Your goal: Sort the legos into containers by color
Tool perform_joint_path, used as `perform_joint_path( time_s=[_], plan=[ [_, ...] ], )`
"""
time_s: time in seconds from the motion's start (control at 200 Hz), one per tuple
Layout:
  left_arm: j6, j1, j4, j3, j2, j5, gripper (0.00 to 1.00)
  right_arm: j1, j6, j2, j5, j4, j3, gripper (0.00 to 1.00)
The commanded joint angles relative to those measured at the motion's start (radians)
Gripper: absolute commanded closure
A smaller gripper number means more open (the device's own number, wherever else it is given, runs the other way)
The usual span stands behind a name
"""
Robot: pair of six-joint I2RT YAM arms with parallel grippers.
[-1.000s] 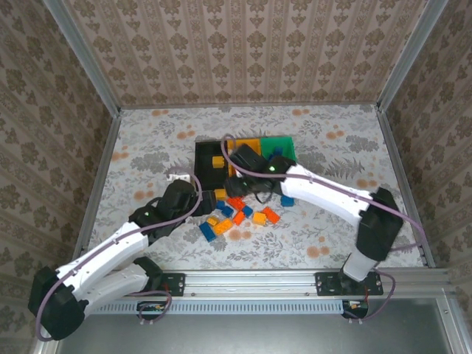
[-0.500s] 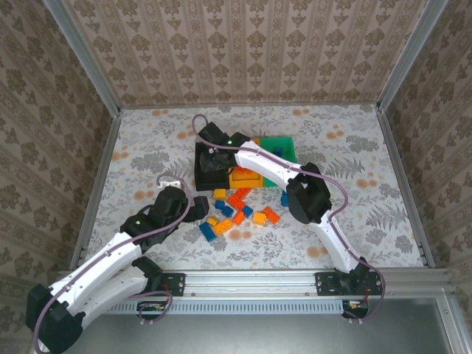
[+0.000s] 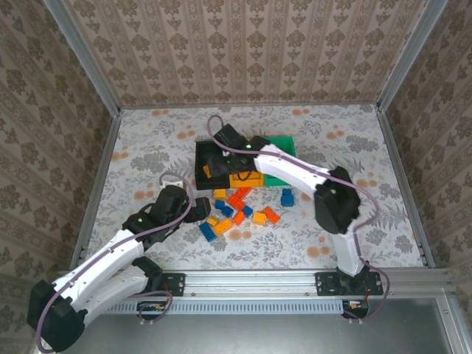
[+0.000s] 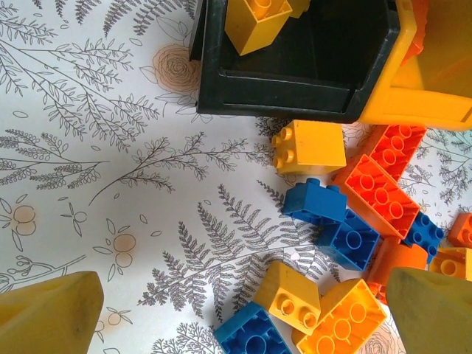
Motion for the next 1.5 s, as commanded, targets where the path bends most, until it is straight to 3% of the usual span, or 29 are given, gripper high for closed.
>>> perform_joint_path(
  time_s=[0.0, 0.25, 0.32, 0.43, 0.765, 1.0, 1.225, 1.495],
  plan=[
    [0.027, 0.013, 0.028, 0.018, 0.002, 0.01, 0.0, -0.002, 0.029, -0.198, 0.047, 0.059, -0.183, 0.22],
    [0.017, 0.024, 0.071, 0.009, 0.036, 0.025, 0.0, -0.032, 0.118, -0.495, 0.147, 0.031, -0.624, 0.17],
    [0.014, 0.026, 0.082, 0.005, 0.046, 0.029, 0.0, -0.072, 0.146, -0.53, 0.151, 0.03, -0.71, 0.12],
    [0.007, 0.031, 0.096, -0.001, 0.061, 0.038, 0.0, -0.146, 0.151, -0.524, 0.125, 0.056, -0.788, 0.12],
    [-0.001, 0.036, 0.098, -0.002, 0.066, 0.041, 0.0, -0.223, 0.1, -0.332, 0.145, 0.126, -0.732, 0.22],
    [-0.004, 0.039, 0.091, -0.008, 0.058, 0.038, 0.0, -0.229, 0.096, -0.303, 0.13, 0.147, -0.741, 0.41],
    [-0.003, 0.041, 0.1, -0.006, 0.067, 0.043, 0.0, -0.228, 0.097, -0.36, 0.087, 0.14, -0.783, 0.57],
    [0.007, 0.042, 0.105, 0.011, 0.079, 0.055, 0.0, -0.216, 0.081, -0.58, 0.051, 0.031, -0.753, 0.59]
  ],
)
